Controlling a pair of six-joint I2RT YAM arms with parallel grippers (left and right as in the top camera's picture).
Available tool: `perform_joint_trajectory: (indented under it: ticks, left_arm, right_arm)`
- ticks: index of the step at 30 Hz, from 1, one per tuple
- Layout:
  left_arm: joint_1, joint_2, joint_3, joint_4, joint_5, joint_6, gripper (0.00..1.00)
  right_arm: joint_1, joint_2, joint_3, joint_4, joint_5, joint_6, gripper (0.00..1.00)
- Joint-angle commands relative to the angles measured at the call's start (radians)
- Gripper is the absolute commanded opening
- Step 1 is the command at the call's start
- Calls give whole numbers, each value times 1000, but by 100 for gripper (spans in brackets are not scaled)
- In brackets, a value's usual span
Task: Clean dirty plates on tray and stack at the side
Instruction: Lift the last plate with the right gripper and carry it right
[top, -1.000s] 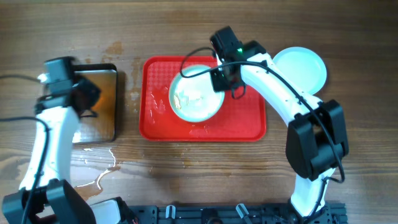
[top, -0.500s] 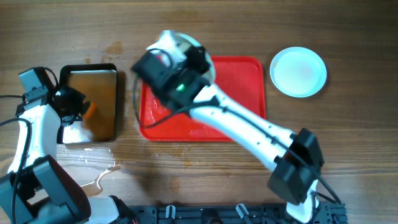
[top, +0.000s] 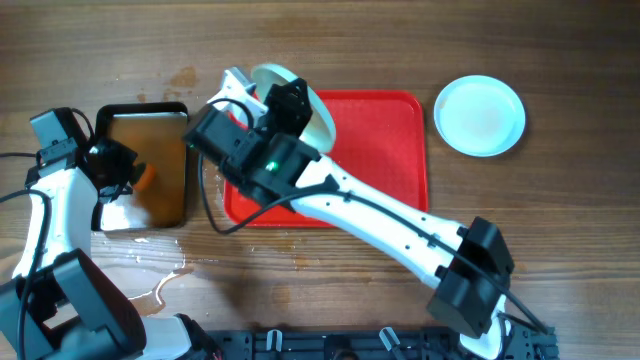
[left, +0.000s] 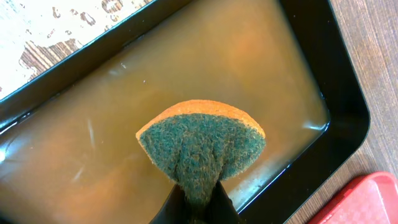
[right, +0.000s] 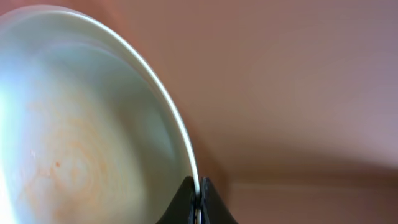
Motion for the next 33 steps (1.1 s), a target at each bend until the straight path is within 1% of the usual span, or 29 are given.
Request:
perform_joint_trajectory:
  ticks: [1,2,3,4,6,7,8,10,13,15,16,18,19,20,21,23,24,25,27,29,30,31,33]
  left_arm:
    - [5,8,-12,3,12,-6,4]
    - [5,8,-15,4,11,-6,4]
    - [5,8,-17,4,11,-6,4]
    - [5,8,-17,3,11,-6,4]
    - [5,8,-17,4,27,-6,4]
    - [5,8,-17,4,30,-6,4]
    - [5,8,-17,6,29,-6,4]
    - [5,9,-17,30,11,-2,4]
    - [5,23,-17,63,-67,-2,4]
    - [5,67,-17,84,-68,-3,4]
    - [5,87,-17,94,-68,-3,4]
    - [5,147,-17,117,-66,-3,13]
    - [5,171,-17,124,-52,-3,22]
    - [5,184,-17,129,-32,-3,38]
    - [5,186,-17,129,-5,-2,49]
    - [5,174,-15,155,36,2,76]
    - [6,157,-7,151,61,6,80]
    - [6,132,-2,144,92,29,89]
    - [6,62,2,141,134,54,100]
    - [6,-67,2,132,135,54,100]
    - [5,-118,2,132,135,54,98]
    - [4,-177,1,128,130,54,89]
    - [4,-204,-1,124,36,54,46]
  right_arm:
    - [-140,-24,5,-145,-591,397,4]
    - [-193,-24,5,-166,-745,443,4]
    - [-275,-24,5,-178,-940,465,5]
    - [-337,-24,5,-178,-1070,463,4]
    - [-464,-24,5,-178,-1237,458,4]
    - [-517,-24,5,-182,-1282,457,4]
    - [-610,-24,5,-192,-1352,457,4]
    - [-741,-24,4,-210,-1419,457,4]
    - [-892,-24,-3,-240,-1437,457,4]
    - [-958,-24,-15,-254,-1437,457,4]
    - [-968,-24,-17,-253,-1437,457,4]
    - [-975,-24,-19,-248,-1437,458,4]
    - [-973,-24,-19,-245,-1438,458,4]
    - [-971,-24,-19,-241,-1438,458,4]
    - [-971,-24,-19,-238,-1439,459,4]
    - [-971,-24,-19,-218,-1496,459,4]
    - [-971,-24,-19,-209,-1538,458,4]
    - [-975,-29,-19,-202,-1566,458,4]
    - [-978,-43,-19,-200,-1559,457,4]
    - [-995,-64,-19,-199,-1555,457,4]
    - [-1004,-70,-19,-199,-1555,457,4]
    - [-1015,-71,-19,-200,-1556,457,4]
    - [-1022,-71,-19,-208,-1555,440,4]
